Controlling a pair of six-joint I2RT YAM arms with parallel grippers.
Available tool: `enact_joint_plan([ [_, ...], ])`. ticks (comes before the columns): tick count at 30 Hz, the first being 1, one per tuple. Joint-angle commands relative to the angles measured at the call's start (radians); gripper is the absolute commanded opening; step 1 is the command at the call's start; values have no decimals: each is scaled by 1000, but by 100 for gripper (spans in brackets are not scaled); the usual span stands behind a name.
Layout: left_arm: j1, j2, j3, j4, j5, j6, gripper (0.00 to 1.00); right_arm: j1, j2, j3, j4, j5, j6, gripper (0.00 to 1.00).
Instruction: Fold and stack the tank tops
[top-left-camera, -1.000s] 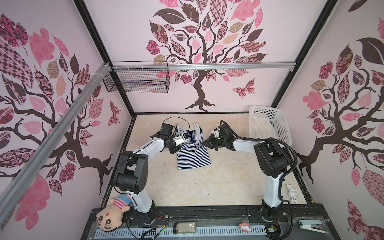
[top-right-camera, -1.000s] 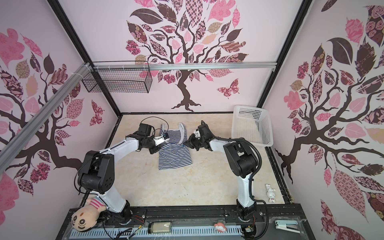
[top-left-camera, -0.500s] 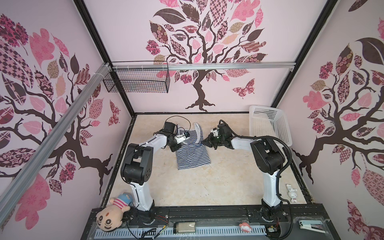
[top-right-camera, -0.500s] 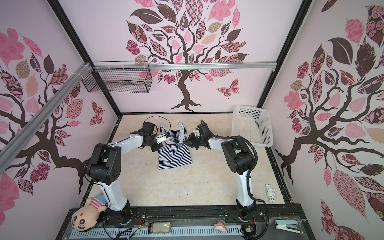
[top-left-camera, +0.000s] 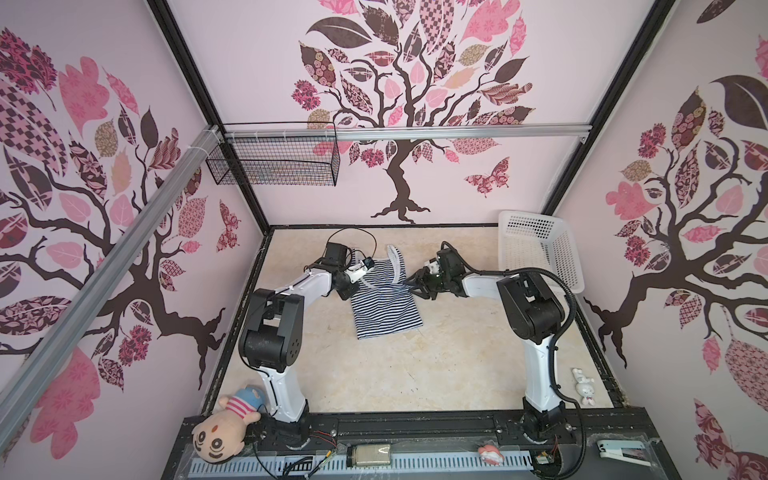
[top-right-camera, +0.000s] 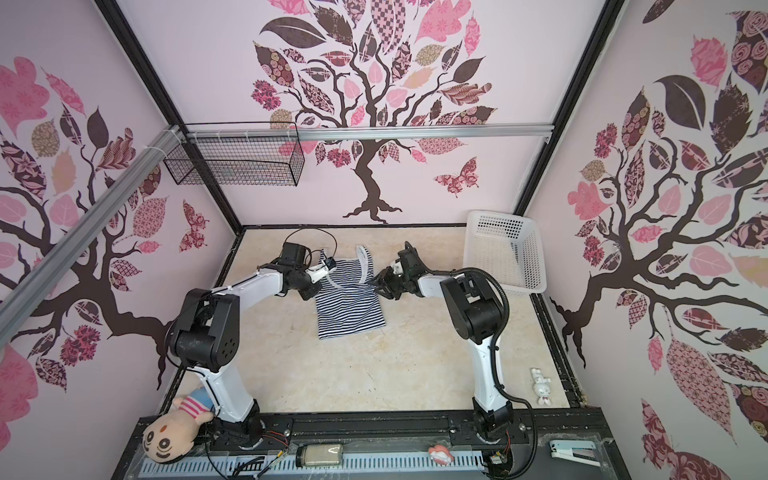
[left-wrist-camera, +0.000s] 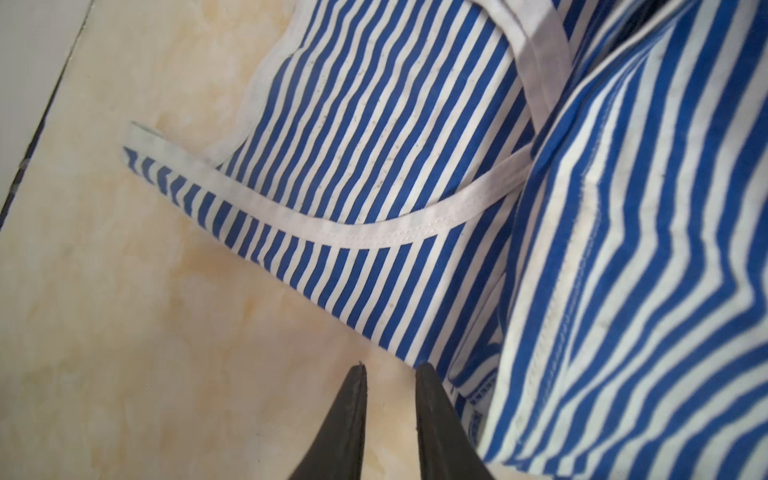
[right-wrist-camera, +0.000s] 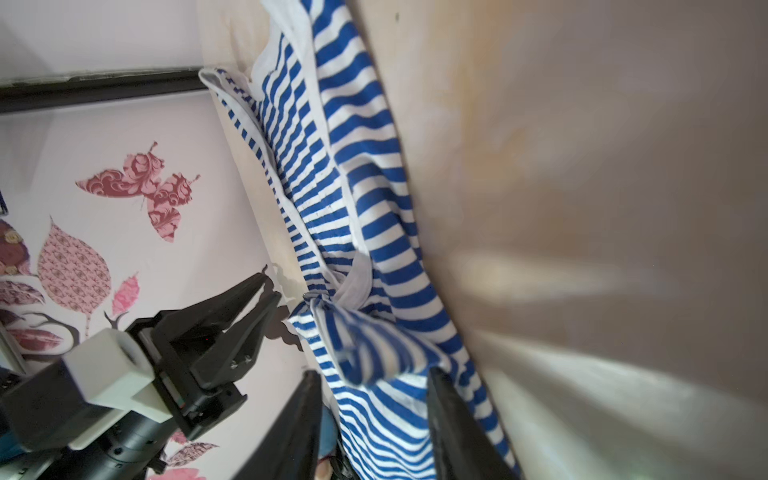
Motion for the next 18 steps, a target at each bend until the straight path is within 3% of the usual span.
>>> enact_joint_plan([
  [1, 4, -96, -38, 19, 14, -51, 27, -5, -60, 17, -70, 58, -65, 53],
  [7, 4, -134, -57, -42, 102, -58, 26, 20, -169, -21, -135, 112, -164, 47],
  [13, 5, -37, 35, -156, 167, -57, 18, 78, -136, 9, -148, 92, -242, 27],
  [18, 5, 58, 104, -204, 174, -50, 16, 123, -53, 51, -153, 85, -253, 19],
])
